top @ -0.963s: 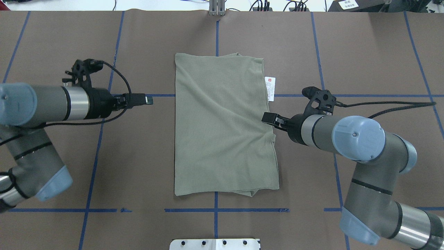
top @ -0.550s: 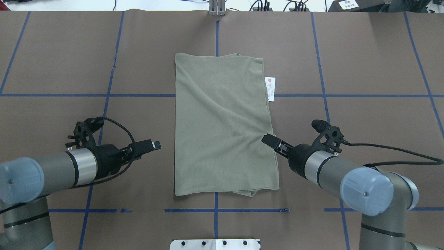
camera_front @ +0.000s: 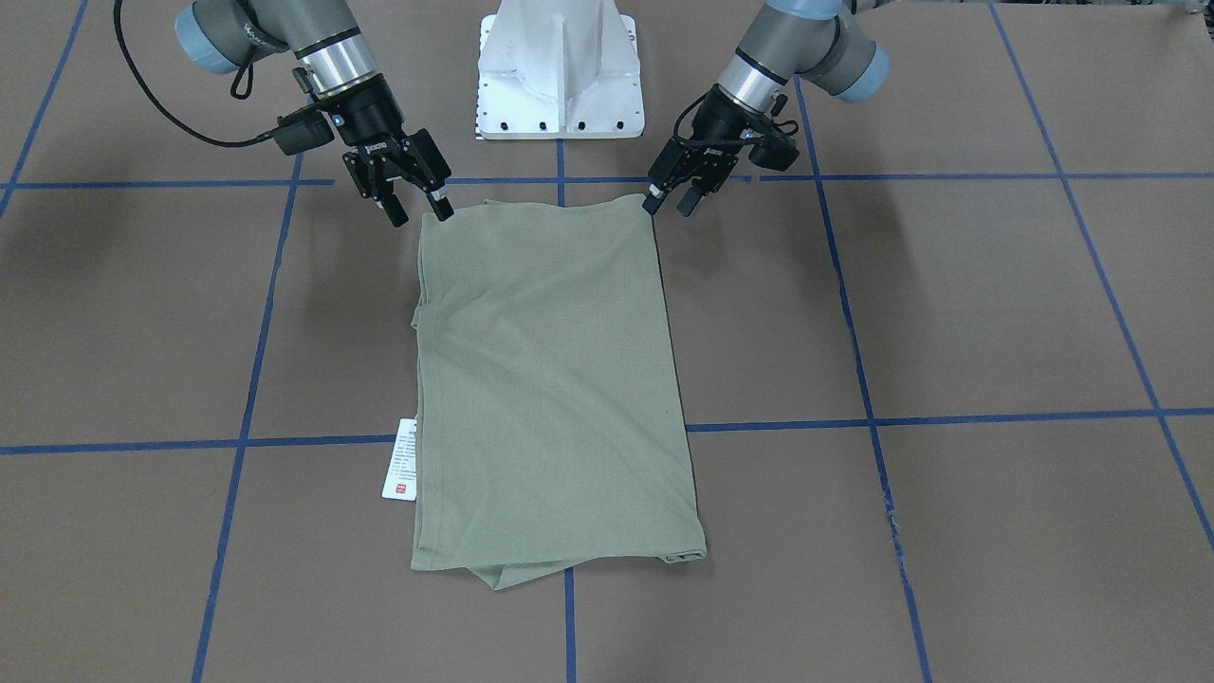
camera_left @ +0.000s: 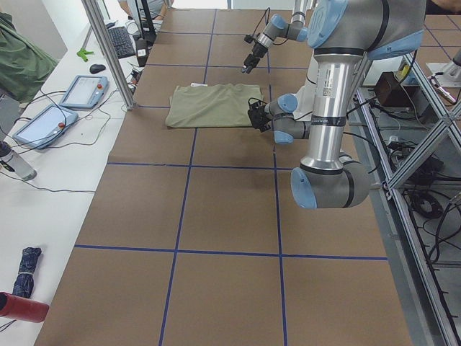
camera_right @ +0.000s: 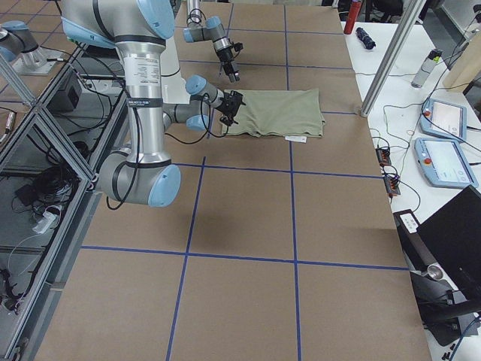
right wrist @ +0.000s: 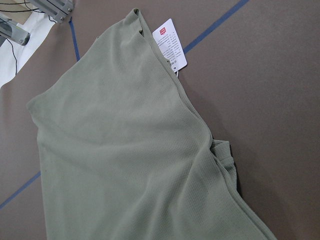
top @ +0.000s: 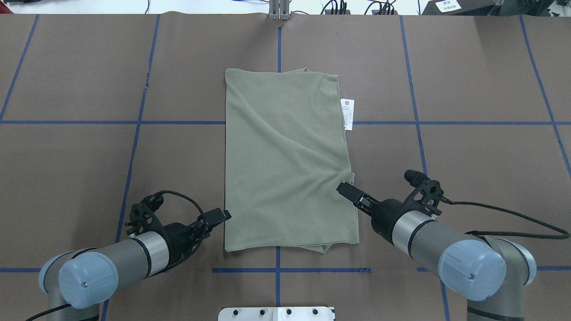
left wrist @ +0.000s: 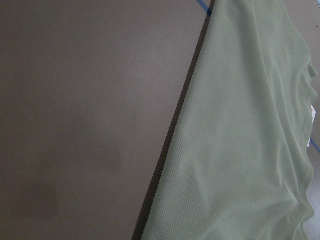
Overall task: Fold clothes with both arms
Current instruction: 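Move both grippers down to the shirt's edge nearest the robot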
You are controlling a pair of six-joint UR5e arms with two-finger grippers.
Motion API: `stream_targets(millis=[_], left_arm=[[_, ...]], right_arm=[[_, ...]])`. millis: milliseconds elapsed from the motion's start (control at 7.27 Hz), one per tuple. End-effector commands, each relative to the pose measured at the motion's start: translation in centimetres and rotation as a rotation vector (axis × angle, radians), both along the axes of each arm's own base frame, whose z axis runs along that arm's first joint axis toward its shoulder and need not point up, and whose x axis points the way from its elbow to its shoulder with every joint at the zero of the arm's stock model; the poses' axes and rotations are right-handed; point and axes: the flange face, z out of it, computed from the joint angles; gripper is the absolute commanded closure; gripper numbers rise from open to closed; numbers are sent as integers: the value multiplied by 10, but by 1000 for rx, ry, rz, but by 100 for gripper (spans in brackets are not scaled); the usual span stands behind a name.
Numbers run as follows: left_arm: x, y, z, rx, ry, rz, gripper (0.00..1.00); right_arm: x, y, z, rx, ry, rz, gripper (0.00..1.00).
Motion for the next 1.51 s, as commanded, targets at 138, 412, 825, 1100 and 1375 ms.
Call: stream_targets(millis=[138, 412, 825, 1100, 1375], left_arm=[[18, 14, -2, -5, 0, 22, 10], [19, 17, -3, 7, -2, 31, 10], [27, 34, -3, 8, -4, 62, 10], [29, 35, -3, 8, -4, 63, 10], [33, 34, -13, 10, 9, 62, 11]], right_arm=[[-1, 1, 0, 4, 1, 9, 0], [-1, 2, 0, 4, 1, 8, 0], [-2, 2, -2, 5, -4, 8, 0], [-3, 2, -5, 6, -8, 6, 0], [-4, 3, -4, 6, -7, 4, 0]])
